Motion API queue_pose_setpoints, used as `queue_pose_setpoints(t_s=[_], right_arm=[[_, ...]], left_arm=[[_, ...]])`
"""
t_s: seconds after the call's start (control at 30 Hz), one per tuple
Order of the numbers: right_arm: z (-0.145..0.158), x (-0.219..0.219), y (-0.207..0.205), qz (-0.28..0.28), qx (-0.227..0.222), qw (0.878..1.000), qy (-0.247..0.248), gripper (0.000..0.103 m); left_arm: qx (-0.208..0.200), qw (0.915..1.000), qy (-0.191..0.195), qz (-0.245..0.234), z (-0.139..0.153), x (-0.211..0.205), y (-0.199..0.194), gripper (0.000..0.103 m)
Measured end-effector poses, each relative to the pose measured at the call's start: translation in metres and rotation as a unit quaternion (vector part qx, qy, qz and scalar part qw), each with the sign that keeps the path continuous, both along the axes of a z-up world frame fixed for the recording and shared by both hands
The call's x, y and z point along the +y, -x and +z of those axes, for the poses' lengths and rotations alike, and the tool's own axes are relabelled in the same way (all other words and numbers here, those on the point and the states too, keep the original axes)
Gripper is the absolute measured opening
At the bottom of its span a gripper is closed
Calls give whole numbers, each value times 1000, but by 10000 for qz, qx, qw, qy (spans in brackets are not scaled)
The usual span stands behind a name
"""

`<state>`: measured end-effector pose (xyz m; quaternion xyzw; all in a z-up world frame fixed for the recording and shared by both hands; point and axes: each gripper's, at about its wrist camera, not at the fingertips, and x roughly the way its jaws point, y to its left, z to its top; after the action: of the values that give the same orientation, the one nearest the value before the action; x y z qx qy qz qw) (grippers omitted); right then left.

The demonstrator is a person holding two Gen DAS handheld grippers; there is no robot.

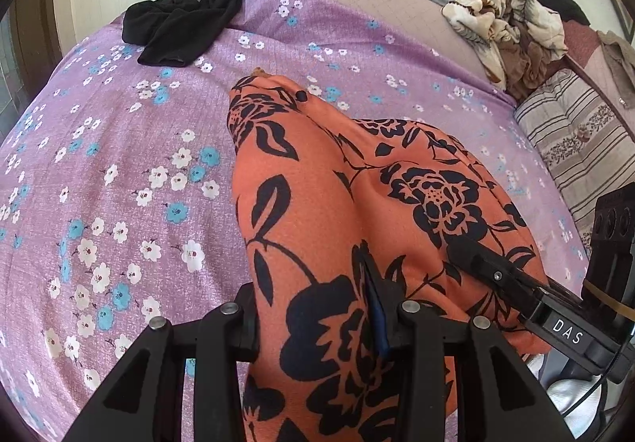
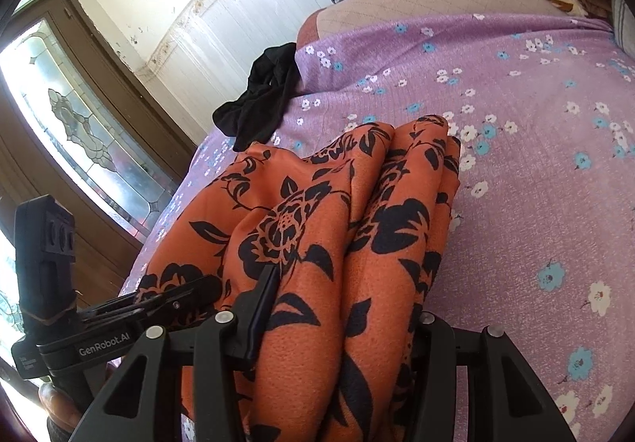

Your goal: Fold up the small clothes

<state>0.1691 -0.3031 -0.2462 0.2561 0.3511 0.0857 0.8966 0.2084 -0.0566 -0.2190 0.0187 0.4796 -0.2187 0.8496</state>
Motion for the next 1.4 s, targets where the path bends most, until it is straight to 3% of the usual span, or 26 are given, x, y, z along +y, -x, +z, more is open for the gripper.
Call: queue_pose_setpoints(t_s=[0.17,0.33,0.4,0.6,0.7,0.83,0.97,1.07,1.1,1.13,1.27,1.4], right_arm=[[-19,-2,-1,94,403,9991,-121,50],[-29,-10,2,77,672,9969,-398,55],[-21,-15,7,-4,671,9970,-379,56],[10,-42,40,-651,133,9963,-550,56],[31,-39,38,-546,-317,9959,-650,56],[48,-19,16,-167,-596,9940,-901,51],[27,-9,-12,-116,-308,9914,-1268,52],[-15,-13,-34,-327,524,9886,-1374,50],[-26,-16,-36,-406,695,9865,-1424,43],[-28,-18,-34,-416,631,9860,-1488,40],[-10,-16,-19,-295,518,9896,-1309,40],[12,-14,15,-195,221,9937,-1082,42]], left_arm=[[230,9994,-239,-94,-19,-3,-2,45],[45,9967,-799,-120,-25,-6,1,71],[-51,9959,-896,-87,-16,-1,1,72],[-589,9958,-523,475,24,27,-4,73],[-587,9952,-341,700,26,32,-20,74],[-350,9953,-345,829,14,27,-42,74],[-26,9954,-401,874,-3,24,-63,74],[263,9943,-681,775,-24,20,-76,76],[305,9937,-768,759,-31,20,-78,82],[354,9933,-779,780,-34,22,-79,86],[501,9933,-475,929,-26,35,-76,87],[20,9934,-482,1042,2,45,-37,86]])
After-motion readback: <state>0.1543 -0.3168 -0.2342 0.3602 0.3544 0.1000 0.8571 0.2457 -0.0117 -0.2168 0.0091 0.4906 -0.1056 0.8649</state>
